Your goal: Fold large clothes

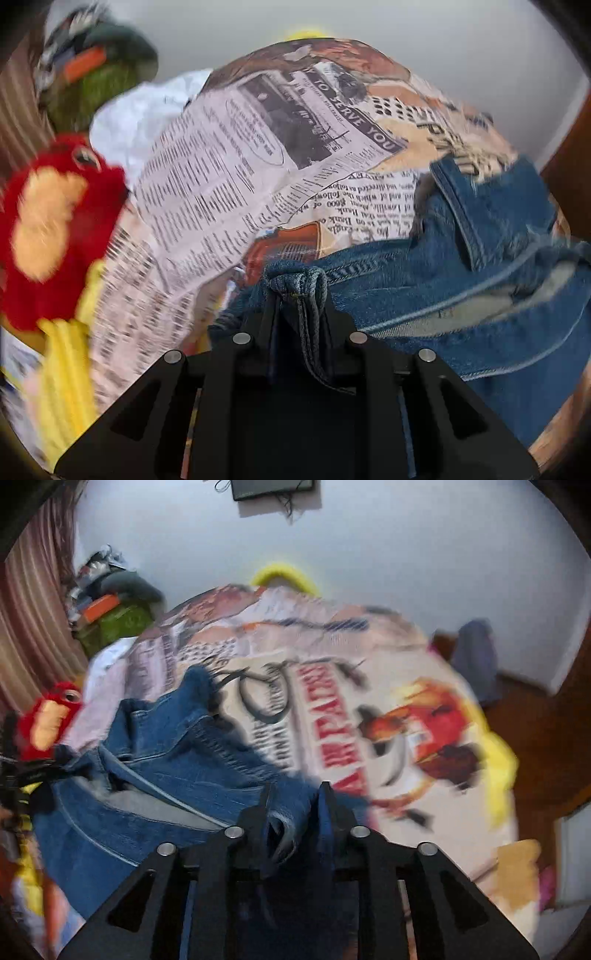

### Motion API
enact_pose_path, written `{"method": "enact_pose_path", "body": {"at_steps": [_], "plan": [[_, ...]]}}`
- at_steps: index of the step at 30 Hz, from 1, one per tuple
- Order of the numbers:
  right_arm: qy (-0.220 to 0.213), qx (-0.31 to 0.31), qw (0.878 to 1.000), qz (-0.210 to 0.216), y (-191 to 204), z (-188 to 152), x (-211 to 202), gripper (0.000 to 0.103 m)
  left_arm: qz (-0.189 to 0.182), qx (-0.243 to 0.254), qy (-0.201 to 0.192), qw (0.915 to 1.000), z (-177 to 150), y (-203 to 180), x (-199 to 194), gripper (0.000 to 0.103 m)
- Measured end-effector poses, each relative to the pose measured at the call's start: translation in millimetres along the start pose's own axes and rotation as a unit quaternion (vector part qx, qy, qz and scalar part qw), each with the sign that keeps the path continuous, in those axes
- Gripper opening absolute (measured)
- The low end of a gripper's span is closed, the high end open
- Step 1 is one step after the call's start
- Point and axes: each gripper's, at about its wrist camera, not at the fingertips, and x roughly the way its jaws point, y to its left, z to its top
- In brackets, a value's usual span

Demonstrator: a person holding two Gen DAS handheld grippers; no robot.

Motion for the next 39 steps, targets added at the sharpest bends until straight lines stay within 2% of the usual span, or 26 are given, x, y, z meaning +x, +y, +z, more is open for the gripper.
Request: {"method": "enact_pose_path", "body": {"at_steps": [2,3,4,7,9,11,12,13,14,17,21,26,29,33,36,39], "plan": [[-0.040,-0.025,0.990,-0.132,-6,4,-17,0.019,0.012,0.009,0.006,0.9999,1,-1,-3,0.022],[-0.043,-0.025,0.988,-0.148,-11,5,-22,0.019,0.014,0.007,0.008,0.9998,2,-1,-6,0.022],[-0.037,-0.017,0.989,-0.143,-19,7,-29,0.019,0.013,0.003,0.007,0.9999,3,-1,-11,0.022],[-0.019,0.005,0.997,-0.069,-34,3,-49,0.019,-0.010,-0.028,-0.008,0.9995,8,6,-34,0.030],[-0.017,0.002,0.999,-0.039,-35,-4,-62,0.019,-0.025,-0.045,-0.009,0.9986,12,9,-43,0.034],[-0.016,-0.006,1.000,-0.018,-29,-13,-73,0.019,-0.021,-0.053,-0.017,0.9982,14,11,-56,0.051],[-0.012,-0.009,1.000,-0.006,-25,-18,-77,0.019,-0.004,-0.054,-0.030,0.9981,14,11,-64,0.069],[-0.006,-0.009,1.000,0.006,-22,-22,-79,0.019,0.016,-0.054,-0.053,0.9970,13,13,-75,0.080],[-0.001,-0.009,1.000,0.018,-16,-28,-82,0.019,0.024,-0.055,-0.065,0.9961,12,14,-81,0.083],[0.024,0.001,0.998,0.061,-1,-40,-81,0.019,0.022,-0.051,-0.075,0.9956,6,18,-96,0.084],[0.060,0.016,0.993,0.101,16,-54,-69,0.019,0.006,-0.020,-0.048,0.9986,-15,11,-95,0.084],[0.096,0.022,0.987,0.125,32,-68,-48,0.019,-0.005,0.038,0.004,0.9993,-52,-15,-69,0.085],[0.118,0.018,0.984,0.131,40,-71,-28,0.019,0.009,0.072,0.029,0.9969,-66,-32,-45,0.085],[0.123,0.003,0.985,0.117,53,-69,-5,0.019,0.025,0.078,0.051,0.9954,-61,-39,-10,0.086],[0.130,-0.020,0.985,0.109,61,-58,8,0.019,0.042,0.088,0.048,0.9940,-45,-37,8,0.086],[0.123,-0.042,0.986,0.102,66,-41,20,0.019,0.050,0.073,0.044,0.9952,-24,-28,16,0.088]]}}
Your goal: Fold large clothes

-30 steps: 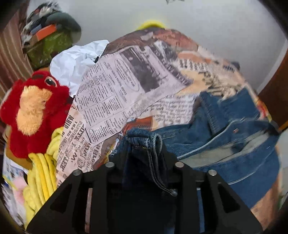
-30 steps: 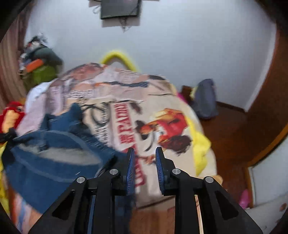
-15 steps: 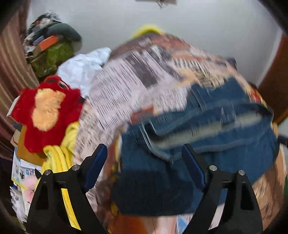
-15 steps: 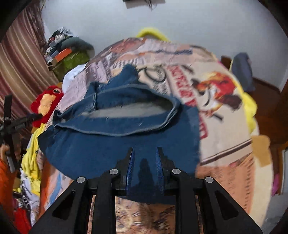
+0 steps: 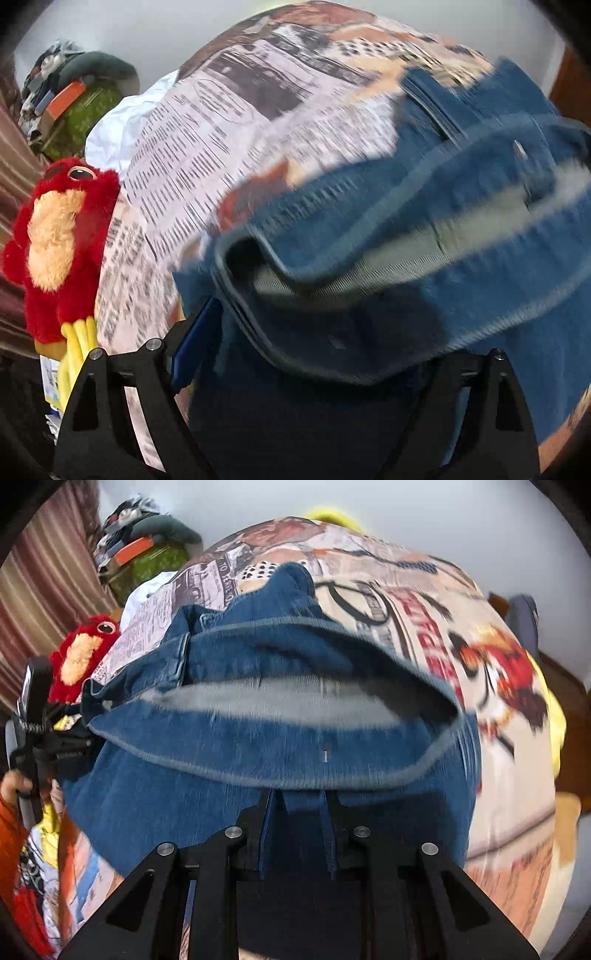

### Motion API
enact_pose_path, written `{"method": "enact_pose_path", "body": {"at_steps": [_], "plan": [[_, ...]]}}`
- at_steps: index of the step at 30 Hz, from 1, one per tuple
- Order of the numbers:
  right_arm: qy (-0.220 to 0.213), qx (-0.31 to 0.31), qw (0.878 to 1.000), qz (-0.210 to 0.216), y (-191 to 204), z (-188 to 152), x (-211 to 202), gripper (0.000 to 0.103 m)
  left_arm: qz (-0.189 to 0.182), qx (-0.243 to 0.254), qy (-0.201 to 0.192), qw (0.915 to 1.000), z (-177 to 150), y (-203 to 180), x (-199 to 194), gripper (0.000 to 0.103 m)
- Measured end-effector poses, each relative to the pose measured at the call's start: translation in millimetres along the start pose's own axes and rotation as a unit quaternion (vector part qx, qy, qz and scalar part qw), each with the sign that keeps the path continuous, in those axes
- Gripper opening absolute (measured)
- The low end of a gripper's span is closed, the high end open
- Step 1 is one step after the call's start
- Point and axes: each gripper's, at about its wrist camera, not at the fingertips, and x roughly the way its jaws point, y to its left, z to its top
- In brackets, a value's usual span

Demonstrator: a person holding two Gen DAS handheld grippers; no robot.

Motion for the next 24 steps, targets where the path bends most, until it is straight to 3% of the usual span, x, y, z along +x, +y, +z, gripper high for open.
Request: {"method": "enact_pose_path", "body": {"at_steps": [4,10,13,15,18,21,24], "plan": [[-0.043,0.013,0.998,-0.037,-10,31,4,0.019,0.006,-0.024,-0.028,0.9993,28,18,-9,0.088],[-0.096,0.078,0.991,-0.048,-27,61,15,0.019,-0.036,-0.050,-0.029,0.9976,48,30,-6,0.089],[-0.091,0.074,0.991,-0.066,-22,62,23,0.019,-0.055,-0.068,0.003,0.9962,46,35,12,0.096],[-0.089,0.044,0.991,-0.086,-12,62,21,0.019,-0.088,-0.085,0.023,0.9923,44,42,17,0.096],[-0.075,0.007,0.992,-0.102,-7,54,17,0.019,-0.114,-0.091,0.035,0.9887,41,54,5,0.095],[-0.066,0.000,0.991,-0.117,-10,47,13,0.019,-0.101,-0.060,0.017,0.9929,41,59,-22,0.095],[-0.065,0.023,0.992,-0.104,-18,43,7,0.019,-0.085,-0.027,-0.005,0.9960,43,54,-48,0.095]]}}
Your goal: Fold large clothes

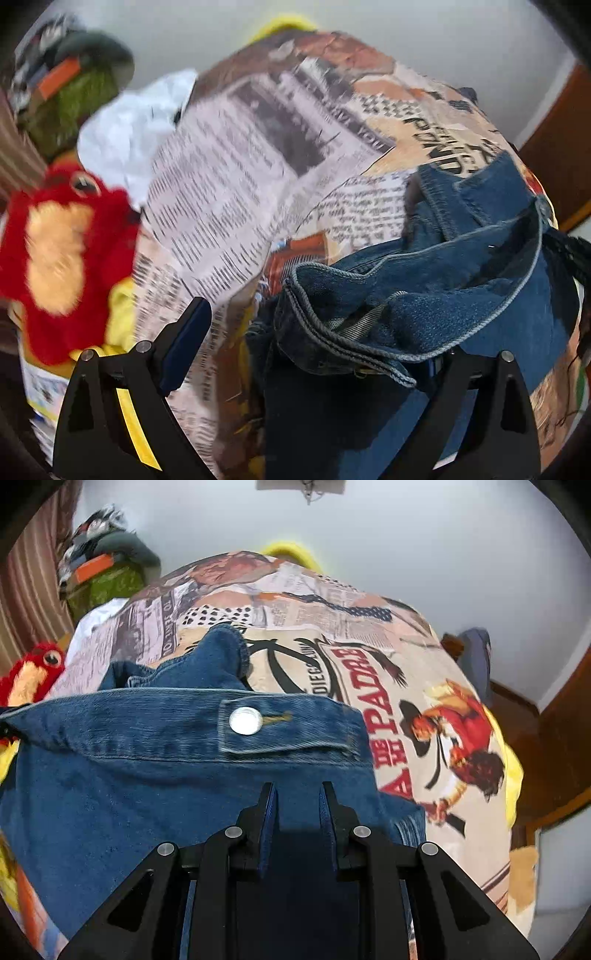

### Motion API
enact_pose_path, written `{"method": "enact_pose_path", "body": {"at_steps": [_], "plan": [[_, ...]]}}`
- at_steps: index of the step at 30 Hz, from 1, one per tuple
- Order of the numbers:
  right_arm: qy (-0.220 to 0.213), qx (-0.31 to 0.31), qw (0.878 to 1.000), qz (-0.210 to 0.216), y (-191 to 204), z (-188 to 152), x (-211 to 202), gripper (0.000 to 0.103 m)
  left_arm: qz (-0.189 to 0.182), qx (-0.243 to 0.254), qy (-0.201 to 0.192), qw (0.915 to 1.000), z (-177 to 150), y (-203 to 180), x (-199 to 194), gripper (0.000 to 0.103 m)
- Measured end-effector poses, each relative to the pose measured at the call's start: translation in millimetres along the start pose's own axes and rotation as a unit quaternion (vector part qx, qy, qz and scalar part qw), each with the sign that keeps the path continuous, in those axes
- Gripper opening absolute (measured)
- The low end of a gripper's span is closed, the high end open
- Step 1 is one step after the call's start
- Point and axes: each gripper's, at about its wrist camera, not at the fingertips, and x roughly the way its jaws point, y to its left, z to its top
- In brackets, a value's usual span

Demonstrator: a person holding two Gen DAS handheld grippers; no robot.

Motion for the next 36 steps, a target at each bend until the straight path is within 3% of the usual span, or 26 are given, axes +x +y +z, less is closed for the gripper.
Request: {"method": "enact_pose_path", "body": {"at_steps": [5,12,13,18,24,28,30,33,36], "plan": [[0.015,0.052,0.997,0.051,-10,1,-10,0.019,0.011,0.024,-0.003,0.9997,7,-17,-18,0.095],[0.012,0.010,0.997,0.072,18,-8,-32,0.019,0.100,0.057,0.036,0.9927,-1,-26,23,0.096],[0.012,0.005,0.997,0.073,21,-10,-32,0.019,0.096,0.050,0.043,0.9932,-6,-23,31,0.096],[0.043,-0.028,0.995,0.089,43,-25,-17,0.019,0.005,-0.015,0.060,0.9981,-38,-11,52,0.096],[0.039,-0.060,0.996,0.060,58,-37,-4,0.019,-0.012,-0.002,0.019,0.9998,-56,-11,29,0.096],[0.042,-0.052,0.995,0.068,55,-36,-3,0.019,0.025,-0.018,-0.037,0.9988,-55,2,9,0.096],[0.043,-0.042,0.996,0.071,53,-36,-2,0.019,0.040,-0.038,-0.035,0.9979,-48,9,13,0.096],[0.043,-0.033,0.996,0.072,52,-36,-3,0.019,0.029,-0.070,-0.021,0.9969,-34,16,28,0.096],[0.043,-0.036,0.996,0.072,52,-37,-4,0.019,0.063,-0.101,-0.027,0.9925,-24,22,41,0.096]]}}
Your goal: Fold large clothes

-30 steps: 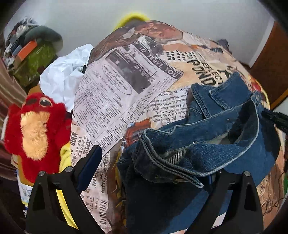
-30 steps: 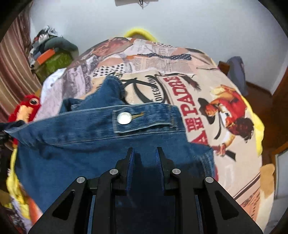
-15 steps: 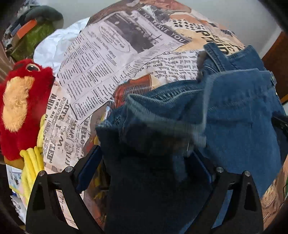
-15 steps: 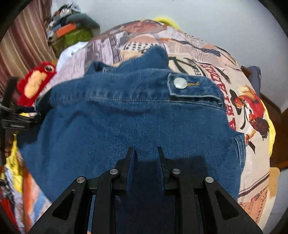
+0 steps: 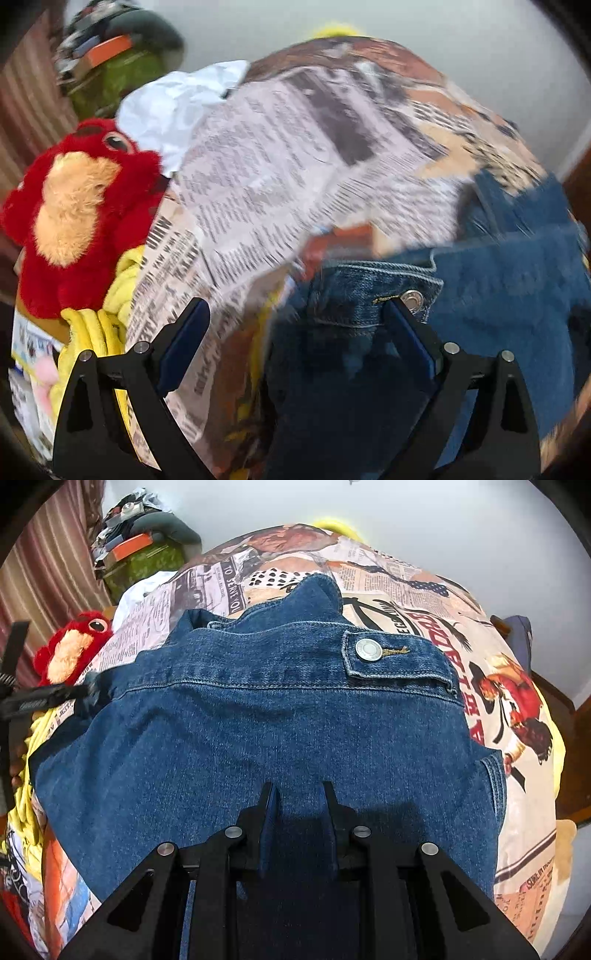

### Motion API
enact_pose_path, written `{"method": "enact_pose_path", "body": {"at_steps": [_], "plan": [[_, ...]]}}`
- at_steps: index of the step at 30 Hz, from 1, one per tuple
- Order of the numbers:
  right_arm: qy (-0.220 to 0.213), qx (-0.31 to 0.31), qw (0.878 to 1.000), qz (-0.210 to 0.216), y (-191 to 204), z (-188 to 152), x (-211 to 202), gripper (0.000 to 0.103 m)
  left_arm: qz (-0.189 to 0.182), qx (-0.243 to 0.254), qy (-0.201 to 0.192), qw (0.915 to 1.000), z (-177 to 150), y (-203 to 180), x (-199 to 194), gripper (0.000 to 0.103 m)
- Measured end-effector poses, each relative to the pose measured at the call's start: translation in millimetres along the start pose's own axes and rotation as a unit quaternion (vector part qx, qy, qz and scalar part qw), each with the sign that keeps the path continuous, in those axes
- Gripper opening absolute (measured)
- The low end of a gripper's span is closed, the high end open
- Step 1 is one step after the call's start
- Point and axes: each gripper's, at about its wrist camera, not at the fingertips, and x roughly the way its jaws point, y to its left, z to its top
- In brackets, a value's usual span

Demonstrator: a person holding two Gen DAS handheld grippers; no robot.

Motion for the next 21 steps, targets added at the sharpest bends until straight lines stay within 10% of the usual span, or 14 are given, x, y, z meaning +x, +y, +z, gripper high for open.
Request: {"method": "enact_pose_path", "body": {"at_steps": [10,15,21], "plan": [[-0.045,-0.061,0.997,-0.024,24,-2,-40,0.019,0.013,0.022,-0.039,0.9989,-10,6,-34,0.096],[-0.056,-0.067,0.996,0.024,57,5,-52,0.019,-0.033,0.066,-0.099,0.9923,-26,-11,-93,0.096],[-0.008,-0.102,0.994,0.025,103,4,-25,0.019,-0.078,0.096,-0.084,0.9887,-48,-49,-94,0.096]]}}
